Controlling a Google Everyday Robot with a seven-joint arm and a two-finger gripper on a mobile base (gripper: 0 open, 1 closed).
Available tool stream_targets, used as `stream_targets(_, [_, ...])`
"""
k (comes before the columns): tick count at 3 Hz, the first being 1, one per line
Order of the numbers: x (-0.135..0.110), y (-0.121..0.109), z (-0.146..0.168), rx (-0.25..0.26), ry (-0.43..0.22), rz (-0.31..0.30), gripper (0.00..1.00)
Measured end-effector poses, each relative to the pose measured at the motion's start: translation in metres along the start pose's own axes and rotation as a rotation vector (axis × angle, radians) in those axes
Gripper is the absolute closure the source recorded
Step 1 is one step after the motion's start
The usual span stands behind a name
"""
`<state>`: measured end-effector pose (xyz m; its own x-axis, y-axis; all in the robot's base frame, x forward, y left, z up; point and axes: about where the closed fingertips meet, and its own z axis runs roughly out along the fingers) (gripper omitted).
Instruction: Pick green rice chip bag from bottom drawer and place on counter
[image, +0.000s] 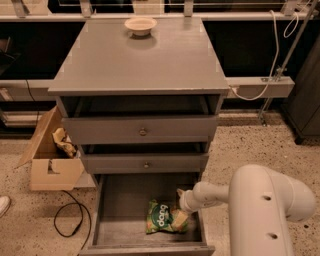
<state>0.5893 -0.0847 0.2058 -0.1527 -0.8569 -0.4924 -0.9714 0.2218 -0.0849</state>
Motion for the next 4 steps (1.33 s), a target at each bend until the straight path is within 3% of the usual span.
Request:
stream_targets(2, [0.022, 0.002, 0.063, -0.019, 0.061, 0.026, 0.00])
stream_targets(3, [0.022, 0.009, 0.084, -0.045, 0.074, 0.026, 0.16])
stream_targets(4, [0.018, 0.015, 0.094, -0.060, 0.072, 0.024, 0.39])
